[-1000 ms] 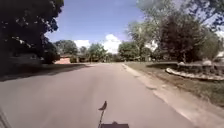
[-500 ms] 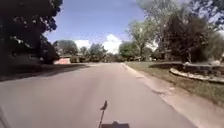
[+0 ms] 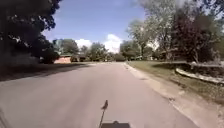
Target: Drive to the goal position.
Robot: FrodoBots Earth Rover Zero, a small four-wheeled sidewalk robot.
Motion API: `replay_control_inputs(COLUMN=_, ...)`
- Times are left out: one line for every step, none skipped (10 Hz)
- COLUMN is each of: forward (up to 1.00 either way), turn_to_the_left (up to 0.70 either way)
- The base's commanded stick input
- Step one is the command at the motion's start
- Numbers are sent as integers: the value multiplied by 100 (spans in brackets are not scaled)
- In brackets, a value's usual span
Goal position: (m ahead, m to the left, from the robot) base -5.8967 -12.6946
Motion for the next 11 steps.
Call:
replay_control_inputs(forward=70, turn_to_the_left=-35)
replay_control_inputs(forward=70, turn_to_the_left=-35)
replay_control_inputs(forward=70, turn_to_the_left=-35)
replay_control_inputs(forward=70, turn_to_the_left=-27)
replay_control_inputs(forward=70, turn_to_the_left=-9)
replay_control_inputs(forward=14, turn_to_the_left=0)
replay_control_inputs(forward=0, turn_to_the_left=0)
replay_control_inputs(forward=0, turn_to_the_left=0)
replay_control_inputs(forward=0, turn_to_the_left=0)
replay_control_inputs(forward=0, turn_to_the_left=0)
replay_control_inputs(forward=0, turn_to_the_left=0)
